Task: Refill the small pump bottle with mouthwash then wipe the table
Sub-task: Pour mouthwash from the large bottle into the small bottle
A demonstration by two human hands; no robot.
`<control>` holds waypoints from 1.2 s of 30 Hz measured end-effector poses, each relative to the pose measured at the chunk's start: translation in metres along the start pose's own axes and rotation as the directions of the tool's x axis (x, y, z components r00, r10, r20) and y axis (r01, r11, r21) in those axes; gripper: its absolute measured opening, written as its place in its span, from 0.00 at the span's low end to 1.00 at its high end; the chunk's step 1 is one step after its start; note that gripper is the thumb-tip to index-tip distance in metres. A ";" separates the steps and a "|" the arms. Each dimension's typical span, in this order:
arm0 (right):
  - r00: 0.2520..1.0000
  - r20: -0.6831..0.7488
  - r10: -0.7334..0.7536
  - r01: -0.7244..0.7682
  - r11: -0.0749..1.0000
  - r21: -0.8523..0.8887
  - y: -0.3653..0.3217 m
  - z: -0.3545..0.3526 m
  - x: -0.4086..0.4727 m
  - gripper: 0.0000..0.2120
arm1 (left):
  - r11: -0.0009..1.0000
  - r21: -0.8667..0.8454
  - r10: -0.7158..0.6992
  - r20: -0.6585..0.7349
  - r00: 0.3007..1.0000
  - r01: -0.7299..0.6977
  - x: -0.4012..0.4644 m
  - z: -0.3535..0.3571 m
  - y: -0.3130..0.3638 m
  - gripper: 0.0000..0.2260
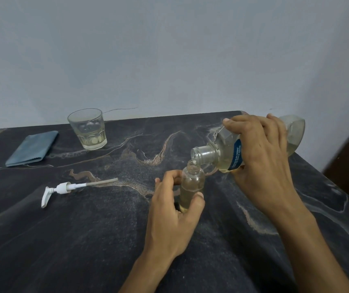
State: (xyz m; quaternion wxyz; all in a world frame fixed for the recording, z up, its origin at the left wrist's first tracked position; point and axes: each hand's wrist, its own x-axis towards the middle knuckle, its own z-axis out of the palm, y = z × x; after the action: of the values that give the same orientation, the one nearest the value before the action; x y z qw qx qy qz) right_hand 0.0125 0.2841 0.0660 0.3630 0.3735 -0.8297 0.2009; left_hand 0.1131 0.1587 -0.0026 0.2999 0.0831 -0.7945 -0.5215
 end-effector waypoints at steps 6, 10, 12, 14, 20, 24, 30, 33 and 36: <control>1.000 -0.001 -0.005 0.005 1.000 -0.004 0.000 0.000 -0.001 0.44 | 1.000 -0.009 0.011 -0.002 1.000 -0.011 0.001 0.000 0.002 0.12; 1.000 0.003 -0.002 0.002 1.000 -0.013 0.001 0.000 -0.001 0.44 | 1.000 -0.014 0.015 -0.006 1.000 -0.015 0.001 0.001 0.003 0.12; 1.000 0.004 0.000 0.000 1.000 -0.017 0.001 -0.001 -0.001 0.44 | 1.000 -0.015 0.017 -0.007 1.000 -0.018 0.001 0.001 0.003 0.12; 1.000 0.005 0.000 0.000 1.000 -0.015 0.001 -0.001 0.000 0.44 | 1.000 -0.017 0.017 -0.007 1.000 -0.018 0.001 0.001 0.003 0.12; 1.000 0.006 0.004 -0.004 1.000 -0.011 0.001 -0.001 0.000 0.44 | 1.000 -0.018 0.015 -0.012 1.000 -0.015 0.001 0.001 0.002 0.13; 1.000 0.004 0.005 -0.005 1.000 -0.014 0.001 -0.001 -0.001 0.44 | 1.000 -0.020 0.012 -0.017 1.000 -0.012 0.000 0.001 0.002 0.13; 1.000 0.002 0.000 0.000 1.000 -0.024 0.001 -0.001 0.000 0.44 | 1.000 -0.013 0.009 -0.014 1.000 -0.009 0.001 0.001 0.002 0.14; 1.000 0.002 -0.001 0.001 1.000 -0.030 0.001 -0.001 0.000 0.44 | 1.000 -0.008 0.011 -0.014 1.000 -0.011 0.001 0.001 0.003 0.13; 1.000 0.001 0.000 0.000 0.999 -0.036 0.001 -0.001 0.000 0.44 | 1.000 -0.008 0.009 -0.018 1.000 -0.009 0.001 0.001 0.003 0.13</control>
State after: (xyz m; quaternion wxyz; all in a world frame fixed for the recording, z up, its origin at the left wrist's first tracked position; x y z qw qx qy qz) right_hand 0.0121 0.2855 0.0669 0.3691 0.3670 -0.8334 0.1858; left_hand 0.1120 0.1604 0.0007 0.3097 0.0830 -0.7899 -0.5227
